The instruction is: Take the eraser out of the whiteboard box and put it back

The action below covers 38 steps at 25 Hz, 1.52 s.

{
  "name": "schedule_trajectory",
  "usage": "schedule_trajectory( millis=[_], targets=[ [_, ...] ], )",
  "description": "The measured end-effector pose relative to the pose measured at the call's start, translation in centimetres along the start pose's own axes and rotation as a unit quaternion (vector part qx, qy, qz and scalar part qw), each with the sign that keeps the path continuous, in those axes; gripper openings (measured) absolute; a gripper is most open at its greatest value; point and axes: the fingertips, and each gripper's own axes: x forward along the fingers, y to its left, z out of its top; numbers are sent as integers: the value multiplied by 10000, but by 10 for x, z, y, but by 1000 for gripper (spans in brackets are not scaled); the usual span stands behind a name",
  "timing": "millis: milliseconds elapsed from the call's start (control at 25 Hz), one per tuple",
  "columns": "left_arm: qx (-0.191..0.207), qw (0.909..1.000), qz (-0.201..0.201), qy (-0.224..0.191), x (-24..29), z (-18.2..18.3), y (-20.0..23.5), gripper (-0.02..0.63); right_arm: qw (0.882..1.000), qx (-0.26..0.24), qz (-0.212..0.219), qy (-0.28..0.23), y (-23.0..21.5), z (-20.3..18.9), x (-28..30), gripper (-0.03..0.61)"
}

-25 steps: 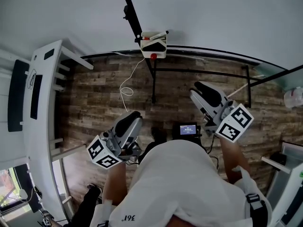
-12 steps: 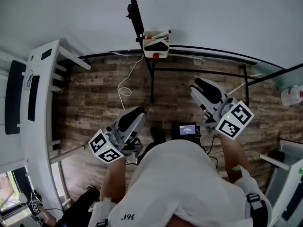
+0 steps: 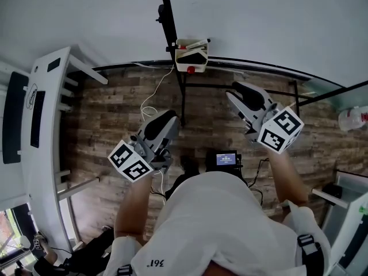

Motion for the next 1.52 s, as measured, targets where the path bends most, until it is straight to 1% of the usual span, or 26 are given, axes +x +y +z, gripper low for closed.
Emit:
schedule_trajectory(
  millis=[80,240,560,640,880,1200,1280,1520],
  targets=[
    [26,9999,161,33,6,-1,16,57,9999,-127,-9,97,-6,0,10,140],
    [-106,9991,366,194,17,-10,43,57,9988,-344,-136,323,-23,-9,27,150],
    [-146,9976,450,499,40,-25,81,57,9922,-742,-293,961,-58,-39,63,163],
    [-121,9972,442,582,47,-31,89,57,9889,-882,-321,1154,-65,-48,71,167],
    [78,9936,640,929,66,-44,109,57,9760,-1353,-402,1661,-86,-67,97,186],
    [173,9898,805,1159,82,-55,129,59,9607,-1816,-415,2057,-101,-78,130,209],
    [209,9884,865,1229,86,-59,135,76,9571,-1906,-408,2143,-103,-81,139,216],
    [181,9862,882,1391,93,-68,143,83,9508,-2016,-452,2307,-111,-84,157,236]
  ],
)
